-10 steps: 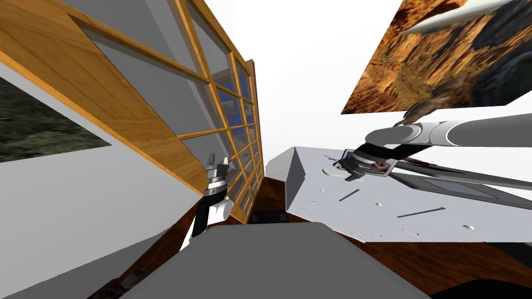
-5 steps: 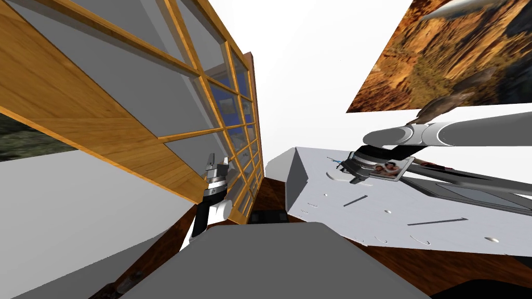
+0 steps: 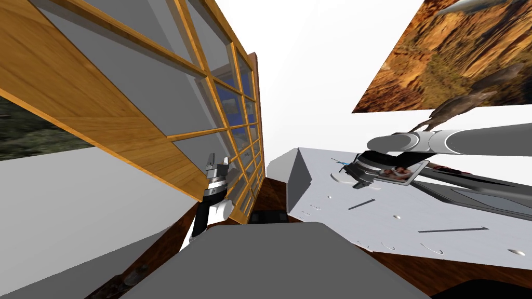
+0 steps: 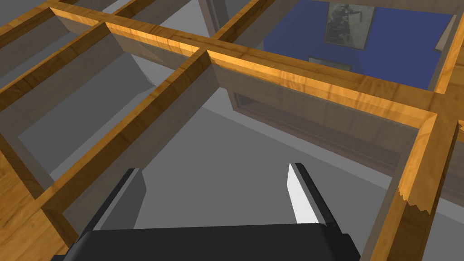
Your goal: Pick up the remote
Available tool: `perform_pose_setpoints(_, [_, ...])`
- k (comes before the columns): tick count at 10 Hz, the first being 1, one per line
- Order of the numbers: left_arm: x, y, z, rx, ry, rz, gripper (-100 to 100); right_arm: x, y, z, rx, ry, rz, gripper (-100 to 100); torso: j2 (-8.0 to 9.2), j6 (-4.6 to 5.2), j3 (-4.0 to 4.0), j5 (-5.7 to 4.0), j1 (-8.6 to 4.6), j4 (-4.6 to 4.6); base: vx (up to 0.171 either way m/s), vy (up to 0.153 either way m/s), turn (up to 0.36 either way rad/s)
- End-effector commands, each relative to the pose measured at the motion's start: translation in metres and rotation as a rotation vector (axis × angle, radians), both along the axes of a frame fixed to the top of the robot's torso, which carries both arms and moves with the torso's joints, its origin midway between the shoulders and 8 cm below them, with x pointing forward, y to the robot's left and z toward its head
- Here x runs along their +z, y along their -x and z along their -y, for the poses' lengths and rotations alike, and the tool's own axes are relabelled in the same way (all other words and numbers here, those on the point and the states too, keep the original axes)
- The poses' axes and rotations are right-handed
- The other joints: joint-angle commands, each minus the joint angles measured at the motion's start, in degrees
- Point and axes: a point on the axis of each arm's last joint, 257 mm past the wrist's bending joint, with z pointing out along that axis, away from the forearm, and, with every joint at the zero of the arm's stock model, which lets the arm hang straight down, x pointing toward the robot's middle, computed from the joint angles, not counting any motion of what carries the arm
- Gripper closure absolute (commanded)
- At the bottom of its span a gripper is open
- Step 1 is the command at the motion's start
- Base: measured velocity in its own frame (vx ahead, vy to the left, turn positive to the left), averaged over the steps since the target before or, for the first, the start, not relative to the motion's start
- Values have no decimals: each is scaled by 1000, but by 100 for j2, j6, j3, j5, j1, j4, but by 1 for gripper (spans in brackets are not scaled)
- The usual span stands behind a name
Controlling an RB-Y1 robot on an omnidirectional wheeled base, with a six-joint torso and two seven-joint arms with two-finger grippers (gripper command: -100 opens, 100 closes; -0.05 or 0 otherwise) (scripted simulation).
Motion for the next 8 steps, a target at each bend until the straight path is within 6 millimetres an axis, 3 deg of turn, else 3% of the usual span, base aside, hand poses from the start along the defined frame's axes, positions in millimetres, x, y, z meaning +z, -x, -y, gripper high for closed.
perform_pose_setpoints(1, [0,0,0,0,0,0,0,0,0,0,0,0,0,100,0,0,0,0,0,0,0,0,0])
perform_pose_setpoints(5, [0,0,0,0,0,0,0,0,0,0,0,1,1,100,3,2,1,-1,-2,0,0,0,0])
perform_pose_setpoints(6, [0,0,0,0,0,0,0,0,0,0,0,1,1,0,3,1,1,-1,-2,0,0,0,0])
perform_pose_setpoints(7, [0,0,0,0,0,0,0,11,-9,-6,10,-1,-2,100,3,2,1,-1,-2,0,-11,-21,-83])
perform_pose_setpoints(8, [0,0,0,0,0,0,0,16,-12,-9,15,-1,-2,100,5,3,4,2,-5,2,-12,-34,-87])
